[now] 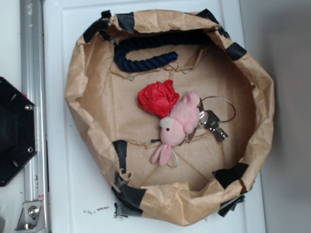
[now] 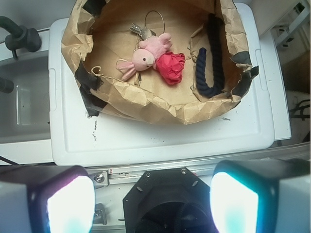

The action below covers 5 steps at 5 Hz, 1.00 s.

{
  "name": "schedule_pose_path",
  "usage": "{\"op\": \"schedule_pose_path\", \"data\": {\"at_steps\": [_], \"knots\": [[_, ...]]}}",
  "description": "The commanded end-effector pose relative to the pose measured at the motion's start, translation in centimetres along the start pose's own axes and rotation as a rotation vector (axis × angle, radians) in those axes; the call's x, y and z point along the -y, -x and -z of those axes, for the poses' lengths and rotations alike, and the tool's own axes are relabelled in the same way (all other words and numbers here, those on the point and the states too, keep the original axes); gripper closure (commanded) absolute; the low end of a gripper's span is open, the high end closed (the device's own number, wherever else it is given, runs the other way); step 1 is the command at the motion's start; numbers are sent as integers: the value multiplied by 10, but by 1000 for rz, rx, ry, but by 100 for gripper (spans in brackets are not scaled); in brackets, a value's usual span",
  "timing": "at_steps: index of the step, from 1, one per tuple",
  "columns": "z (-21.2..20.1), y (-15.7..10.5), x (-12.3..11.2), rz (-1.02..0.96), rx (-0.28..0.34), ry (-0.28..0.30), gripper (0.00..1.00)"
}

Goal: Grab the blue rope.

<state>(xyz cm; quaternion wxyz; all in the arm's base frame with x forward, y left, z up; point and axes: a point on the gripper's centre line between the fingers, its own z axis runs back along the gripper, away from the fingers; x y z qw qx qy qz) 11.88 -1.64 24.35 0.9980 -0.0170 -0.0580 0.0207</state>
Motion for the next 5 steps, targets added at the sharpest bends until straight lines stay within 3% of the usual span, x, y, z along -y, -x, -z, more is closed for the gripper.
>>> {"op": "schedule_pose_path", "data": {"at_steps": [1, 2, 3, 4, 5], "knots": [[0, 0, 0, 0, 0, 0, 0], [38, -43, -34, 70, 30, -51, 0], [69, -76, -54, 161, 51, -53, 0], [106, -95, -63, 252, 31, -81, 0], [144, -100, -53, 361, -9, -121, 0]]}}
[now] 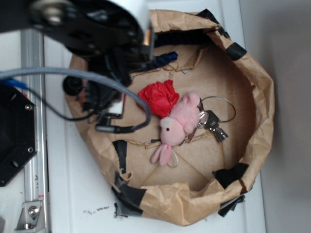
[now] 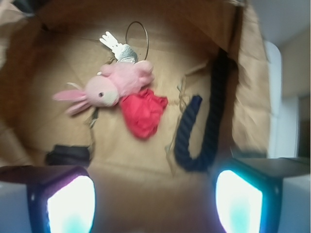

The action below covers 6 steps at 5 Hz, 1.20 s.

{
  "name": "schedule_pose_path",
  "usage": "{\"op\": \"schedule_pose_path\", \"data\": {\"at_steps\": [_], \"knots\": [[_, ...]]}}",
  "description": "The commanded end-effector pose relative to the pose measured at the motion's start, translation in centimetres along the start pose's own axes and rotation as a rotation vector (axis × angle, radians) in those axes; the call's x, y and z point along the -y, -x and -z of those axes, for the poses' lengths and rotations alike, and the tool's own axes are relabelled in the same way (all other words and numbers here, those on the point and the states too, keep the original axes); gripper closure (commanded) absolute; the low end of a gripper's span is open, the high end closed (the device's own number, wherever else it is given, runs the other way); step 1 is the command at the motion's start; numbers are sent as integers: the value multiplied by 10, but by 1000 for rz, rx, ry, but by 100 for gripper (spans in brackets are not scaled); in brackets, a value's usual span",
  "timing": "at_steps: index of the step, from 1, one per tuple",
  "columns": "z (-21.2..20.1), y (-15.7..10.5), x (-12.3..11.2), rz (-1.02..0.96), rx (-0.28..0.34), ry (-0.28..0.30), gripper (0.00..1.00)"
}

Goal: Grab the blue rope.

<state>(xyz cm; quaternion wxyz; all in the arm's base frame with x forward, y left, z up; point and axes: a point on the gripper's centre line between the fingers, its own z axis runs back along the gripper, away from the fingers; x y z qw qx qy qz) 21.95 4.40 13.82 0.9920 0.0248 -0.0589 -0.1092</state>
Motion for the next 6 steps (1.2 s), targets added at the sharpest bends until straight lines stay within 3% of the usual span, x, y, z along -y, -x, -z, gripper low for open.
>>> {"op": "schedule_pose_path", "data": {"at_steps": [1, 2, 3, 4, 6], "knots": [[57, -10, 16, 201, -33, -52, 0], [75, -8, 7, 282, -21, -45, 0], [88, -7, -1, 339, -55, -31, 0], [89, 2, -21, 308, -9, -1, 0], [92, 22, -40, 242, 7, 93, 0]]}}
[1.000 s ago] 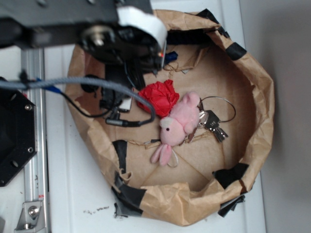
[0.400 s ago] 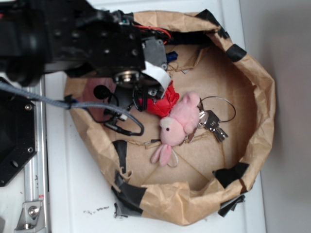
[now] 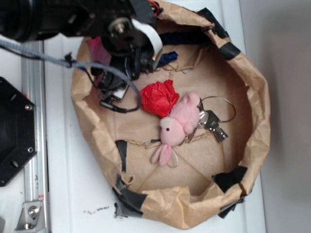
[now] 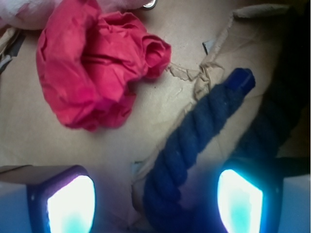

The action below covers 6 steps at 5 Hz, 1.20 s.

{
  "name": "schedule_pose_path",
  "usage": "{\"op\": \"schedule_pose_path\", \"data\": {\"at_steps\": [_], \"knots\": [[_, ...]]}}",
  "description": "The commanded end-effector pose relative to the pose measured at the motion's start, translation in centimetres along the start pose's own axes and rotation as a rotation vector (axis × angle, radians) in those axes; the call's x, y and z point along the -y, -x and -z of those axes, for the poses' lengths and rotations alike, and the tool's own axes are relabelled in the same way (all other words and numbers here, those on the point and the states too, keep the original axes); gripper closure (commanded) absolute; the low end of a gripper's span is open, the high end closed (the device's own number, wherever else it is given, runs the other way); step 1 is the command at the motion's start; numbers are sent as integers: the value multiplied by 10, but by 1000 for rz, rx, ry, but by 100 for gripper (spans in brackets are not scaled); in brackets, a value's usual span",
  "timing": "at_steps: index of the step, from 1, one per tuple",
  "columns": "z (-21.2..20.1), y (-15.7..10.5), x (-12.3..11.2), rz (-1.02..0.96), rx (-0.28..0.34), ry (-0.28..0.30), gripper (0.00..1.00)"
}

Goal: Grab the blue rope.

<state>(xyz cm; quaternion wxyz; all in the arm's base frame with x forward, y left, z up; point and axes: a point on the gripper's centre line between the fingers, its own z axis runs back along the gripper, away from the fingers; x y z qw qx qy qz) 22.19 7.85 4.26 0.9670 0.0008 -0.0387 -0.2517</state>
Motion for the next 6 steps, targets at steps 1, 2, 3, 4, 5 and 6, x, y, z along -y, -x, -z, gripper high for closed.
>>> {"op": "schedule_pose_path", "data": {"at_steps": [1, 2, 3, 4, 5, 6], "knots": [[-4, 9, -11, -78, 73, 141, 0], [6, 2, -4, -40, 30, 140, 0], [9, -11, 13, 34, -4, 112, 0], [4, -21, 27, 85, -6, 79, 0], [6, -25, 29, 92, -9, 101, 0], [15, -34, 22, 67, -1, 162, 0]]}}
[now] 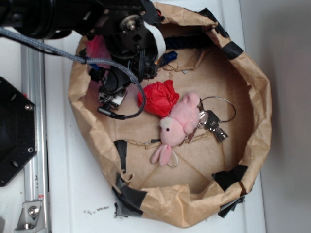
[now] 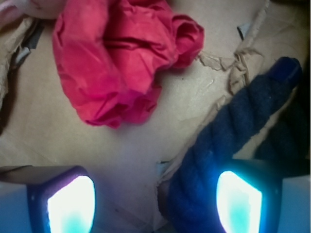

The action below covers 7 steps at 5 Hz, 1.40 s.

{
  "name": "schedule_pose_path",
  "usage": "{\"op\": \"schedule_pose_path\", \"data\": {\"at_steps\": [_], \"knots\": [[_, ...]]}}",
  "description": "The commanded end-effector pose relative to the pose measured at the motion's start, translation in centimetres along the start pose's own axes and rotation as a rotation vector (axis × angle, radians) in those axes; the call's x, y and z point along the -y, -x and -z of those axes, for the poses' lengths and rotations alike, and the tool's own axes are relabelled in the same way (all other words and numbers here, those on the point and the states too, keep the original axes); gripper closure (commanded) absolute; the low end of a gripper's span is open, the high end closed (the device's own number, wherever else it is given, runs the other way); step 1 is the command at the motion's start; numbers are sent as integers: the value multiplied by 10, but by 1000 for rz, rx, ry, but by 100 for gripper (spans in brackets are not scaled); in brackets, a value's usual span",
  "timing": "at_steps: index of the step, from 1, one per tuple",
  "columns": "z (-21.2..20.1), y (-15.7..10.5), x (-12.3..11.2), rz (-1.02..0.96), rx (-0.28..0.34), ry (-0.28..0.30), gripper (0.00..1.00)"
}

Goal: Grab the blue rope.

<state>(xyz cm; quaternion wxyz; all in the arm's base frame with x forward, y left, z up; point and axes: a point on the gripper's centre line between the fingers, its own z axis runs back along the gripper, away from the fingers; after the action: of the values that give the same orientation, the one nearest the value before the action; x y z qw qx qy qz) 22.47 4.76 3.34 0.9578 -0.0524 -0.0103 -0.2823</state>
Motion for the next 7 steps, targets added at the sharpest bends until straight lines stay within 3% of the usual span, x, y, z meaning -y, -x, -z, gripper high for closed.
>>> {"op": "schedule_pose_path", "data": {"at_steps": [1, 5, 6, 7], "knots": [[12, -23, -14, -6, 33, 85, 0], [16, -18, -24, -35, 13, 67, 0], [16, 2, -32, -115, -18, -65, 0], [19, 17, -37, -135, -37, -38, 0]]}}
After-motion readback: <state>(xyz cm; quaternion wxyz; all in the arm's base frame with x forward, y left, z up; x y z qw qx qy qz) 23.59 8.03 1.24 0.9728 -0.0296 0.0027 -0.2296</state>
